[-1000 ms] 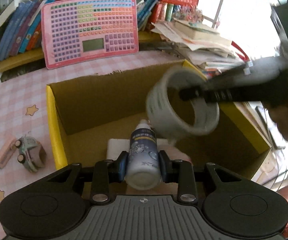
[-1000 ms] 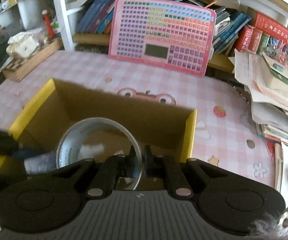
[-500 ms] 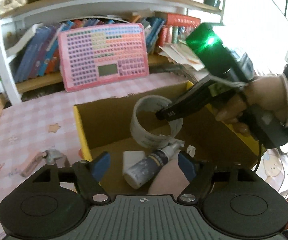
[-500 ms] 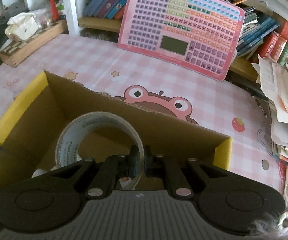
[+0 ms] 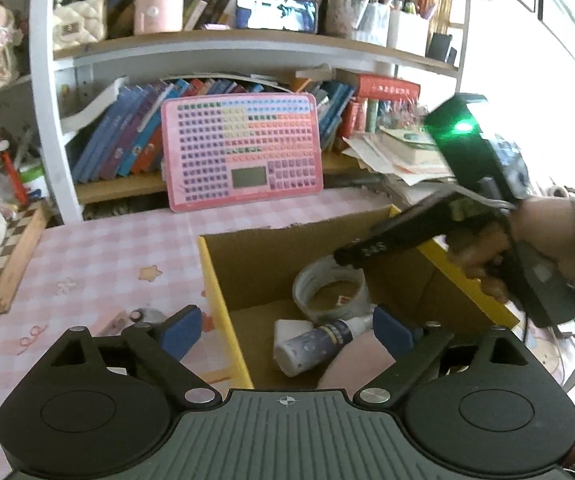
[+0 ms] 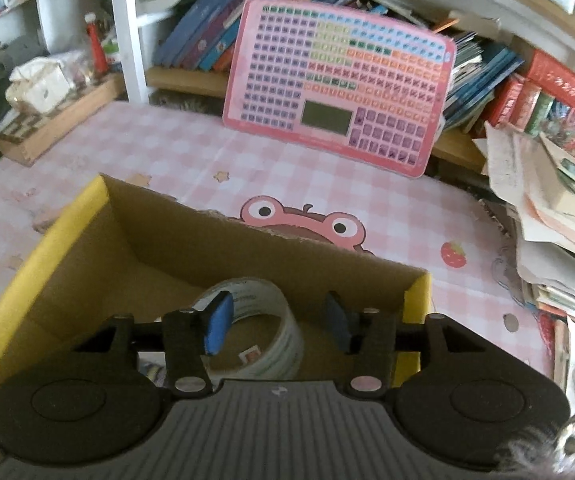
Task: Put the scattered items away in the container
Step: 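Open the right tool to drop the tape roll while the left tool drops the spray bottle into the box, then withdraw both open tools from the box toward the grey toy and eraser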
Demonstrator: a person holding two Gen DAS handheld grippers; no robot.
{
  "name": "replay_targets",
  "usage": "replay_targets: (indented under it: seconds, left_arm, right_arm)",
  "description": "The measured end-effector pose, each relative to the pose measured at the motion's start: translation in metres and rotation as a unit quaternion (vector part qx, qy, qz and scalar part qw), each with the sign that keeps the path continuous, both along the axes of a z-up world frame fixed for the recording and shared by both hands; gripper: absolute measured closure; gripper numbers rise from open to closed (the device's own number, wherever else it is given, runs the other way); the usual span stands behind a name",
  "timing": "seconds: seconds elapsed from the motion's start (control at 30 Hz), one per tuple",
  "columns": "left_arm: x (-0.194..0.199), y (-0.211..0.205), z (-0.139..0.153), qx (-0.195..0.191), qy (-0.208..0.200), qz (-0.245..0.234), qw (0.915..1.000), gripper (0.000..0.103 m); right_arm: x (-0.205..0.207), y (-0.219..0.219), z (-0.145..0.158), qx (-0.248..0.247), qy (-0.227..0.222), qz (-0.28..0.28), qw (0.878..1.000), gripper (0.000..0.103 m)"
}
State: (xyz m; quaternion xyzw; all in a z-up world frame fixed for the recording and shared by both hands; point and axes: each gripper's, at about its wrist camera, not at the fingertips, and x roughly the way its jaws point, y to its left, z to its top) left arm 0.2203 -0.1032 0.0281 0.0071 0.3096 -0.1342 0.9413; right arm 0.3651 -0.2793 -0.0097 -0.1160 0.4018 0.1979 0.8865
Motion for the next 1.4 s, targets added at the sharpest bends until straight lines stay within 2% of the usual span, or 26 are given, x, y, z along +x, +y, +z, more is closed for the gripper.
replay_targets:
  seconds: [0.3,0.63,1.07,1.2,1.4]
  left_arm:
    - [-0.033,0.023,0.004,-0.011,-0.015,0.02,0.9996,0.006]
    - [-0.072,0.054,0.006,-0.033,-0.025,0.017,0.999,0.005]
    - [-0.121,0.096,-0.002,-0.033,-0.015,0.005,0.9993,0.005]
    - [-0.134,0.105,-0.004,-0.028,-0.014,0.006,0.9995,0.005]
    - [-0.148,0.116,-0.005,-0.016,-0.019,0.003,0.9997,0.005]
  right_arm:
    - [-0.057,-0.009,0.036,0.066,-0.053,-0.046,0.995,0.042]
    - [-0.135,-0.012,0.061,0.074,-0.106,-0.098,0.987,0.035]
    - [-0.225,0.003,0.056,0.051,-0.118,-0.168,0.977,0.027]
    - [-0.25,0.009,0.051,0.049,-0.122,-0.191,0.973,0.023]
    - [-0.282,0.018,0.039,0.045,-0.12,-0.226,0.966,0.021]
